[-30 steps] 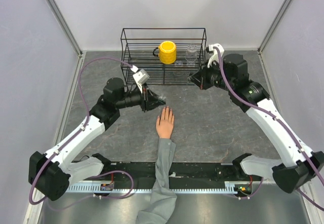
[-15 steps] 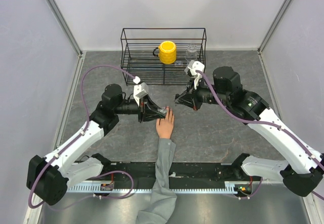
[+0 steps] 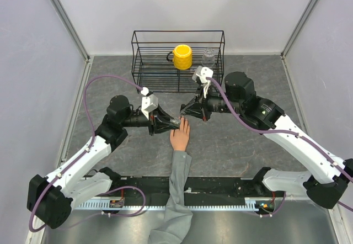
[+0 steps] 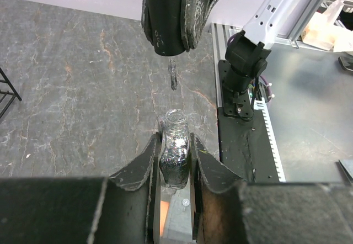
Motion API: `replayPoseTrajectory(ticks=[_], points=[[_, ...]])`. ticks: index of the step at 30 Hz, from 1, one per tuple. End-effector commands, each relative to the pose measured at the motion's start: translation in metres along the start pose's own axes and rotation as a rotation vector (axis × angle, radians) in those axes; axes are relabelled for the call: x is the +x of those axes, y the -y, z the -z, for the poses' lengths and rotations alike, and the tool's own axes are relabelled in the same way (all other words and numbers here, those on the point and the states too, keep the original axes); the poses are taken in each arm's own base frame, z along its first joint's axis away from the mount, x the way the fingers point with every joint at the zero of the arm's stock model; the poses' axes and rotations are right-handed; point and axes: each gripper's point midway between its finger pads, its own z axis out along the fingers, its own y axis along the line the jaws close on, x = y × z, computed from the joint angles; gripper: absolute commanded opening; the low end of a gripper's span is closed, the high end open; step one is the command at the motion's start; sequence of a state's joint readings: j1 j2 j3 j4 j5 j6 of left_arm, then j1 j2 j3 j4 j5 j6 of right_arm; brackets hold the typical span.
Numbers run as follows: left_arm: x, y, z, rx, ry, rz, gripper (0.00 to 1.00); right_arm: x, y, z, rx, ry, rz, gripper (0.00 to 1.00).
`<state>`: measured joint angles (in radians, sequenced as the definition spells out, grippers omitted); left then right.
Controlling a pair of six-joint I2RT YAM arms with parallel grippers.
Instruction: Paint the nails
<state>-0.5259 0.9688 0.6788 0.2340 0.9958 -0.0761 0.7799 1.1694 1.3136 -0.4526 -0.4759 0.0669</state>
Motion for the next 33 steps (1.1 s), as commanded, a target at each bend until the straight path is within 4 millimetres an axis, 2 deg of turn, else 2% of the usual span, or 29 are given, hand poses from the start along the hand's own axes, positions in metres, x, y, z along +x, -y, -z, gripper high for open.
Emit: replayPoseTrajectory(ticks=[1, 8, 21, 33], points=[[-0.009, -0.002, -0.001, 0.003, 0.026, -0.091, 0.02, -0.030, -0.013, -0.001, -0.053, 0.077, 0.039, 0.00], [-0.008, -0.001, -0.002, 0.012, 0.024, -0.082, 0.02, -0.027, -0.015, -0.009, -0.067, 0.059, 0.041, 0.00], [-0.009, 0.004, -0.001, 0.029, 0.025, -0.078, 0.02, -0.029, -0.013, -0.012, -0.048, 0.062, 0.049, 0.00], [-0.012, 0.006, 0.000, 0.026, 0.033, -0.093, 0.02, -0.019, -0.014, -0.014, -0.042, 0.036, 0.052, 0.00]])
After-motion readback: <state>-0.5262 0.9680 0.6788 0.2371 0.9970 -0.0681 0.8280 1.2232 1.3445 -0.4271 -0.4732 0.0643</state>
